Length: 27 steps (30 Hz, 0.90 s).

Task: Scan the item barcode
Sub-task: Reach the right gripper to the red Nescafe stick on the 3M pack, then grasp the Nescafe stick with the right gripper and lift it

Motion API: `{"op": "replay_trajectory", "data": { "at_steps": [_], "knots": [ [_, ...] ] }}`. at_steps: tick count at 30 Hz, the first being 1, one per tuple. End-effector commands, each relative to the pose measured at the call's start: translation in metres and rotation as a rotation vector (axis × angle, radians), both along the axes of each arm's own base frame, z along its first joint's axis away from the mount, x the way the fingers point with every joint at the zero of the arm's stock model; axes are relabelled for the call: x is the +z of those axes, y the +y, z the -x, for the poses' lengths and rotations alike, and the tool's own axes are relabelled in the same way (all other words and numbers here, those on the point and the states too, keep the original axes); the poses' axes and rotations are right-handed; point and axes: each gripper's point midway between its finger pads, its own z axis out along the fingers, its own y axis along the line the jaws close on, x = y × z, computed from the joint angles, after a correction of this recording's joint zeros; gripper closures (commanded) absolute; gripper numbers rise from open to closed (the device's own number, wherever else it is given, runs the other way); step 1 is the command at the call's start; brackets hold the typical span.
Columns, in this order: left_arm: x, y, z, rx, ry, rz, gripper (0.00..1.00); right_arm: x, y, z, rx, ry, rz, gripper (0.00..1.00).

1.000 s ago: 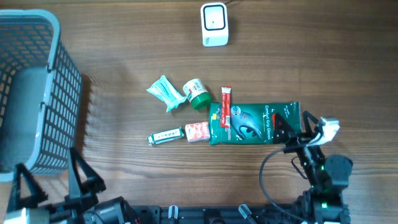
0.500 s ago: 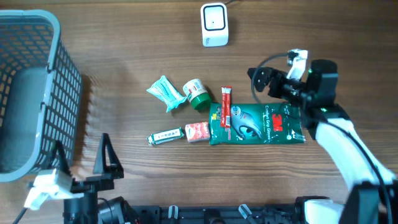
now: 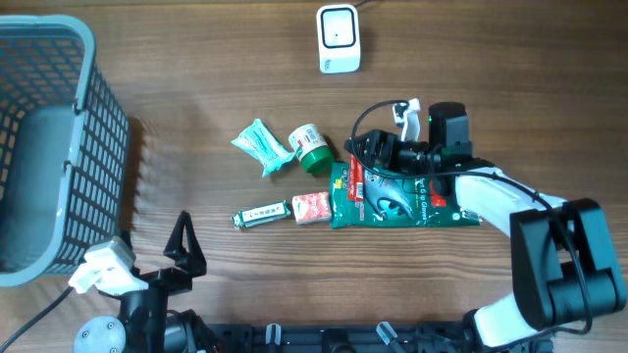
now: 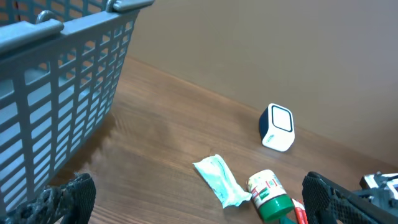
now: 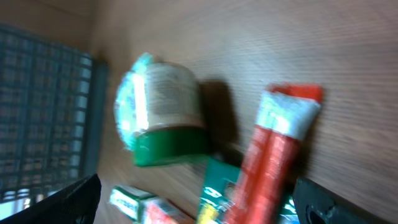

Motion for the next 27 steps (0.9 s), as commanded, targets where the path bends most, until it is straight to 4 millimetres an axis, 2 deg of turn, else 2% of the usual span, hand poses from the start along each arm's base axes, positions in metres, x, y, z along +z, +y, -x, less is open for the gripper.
{"op": "replay_trajectory", "data": {
  "at_steps": [1,4,7,10,13,18,24,27],
  "knots": [
    [-0.01,-0.001,0.001,-0.005,0.035,0.02,0.0,-0.027,-0.007,-0.001,0.026,-0.014,0.096,0.02],
    [-0.018,-0.002,0.003,-0.005,0.069,0.031,0.0,-0.049,-0.008,0.001,0.034,0.019,0.107,0.12],
    [-0.023,-0.003,0.005,-0.005,0.092,0.038,0.0,-0.065,-0.003,0.008,0.078,0.046,0.09,0.17],
    [-0.024,-0.003,0.005,-0.005,0.096,0.04,0.0,-0.067,-0.002,0.01,0.1,0.041,0.083,0.21],
    [-0.025,-0.003,0.005,-0.005,0.099,0.041,0.0,-0.069,-0.002,0.013,0.121,0.031,0.096,0.3],
    [-0.029,-0.003,0.007,-0.005,0.117,0.046,0.0,-0.082,-0.005,0.031,0.201,0.045,0.141,0.33],
    [-0.031,-0.003,0.007,-0.004,0.124,0.048,0.0,-0.086,0.0,0.033,0.223,0.043,0.105,0.5],
    [-0.033,-0.004,0.008,-0.004,0.131,0.05,0.0,-0.08,0.004,0.034,0.253,0.014,0.079,0.64]
  ]
}}
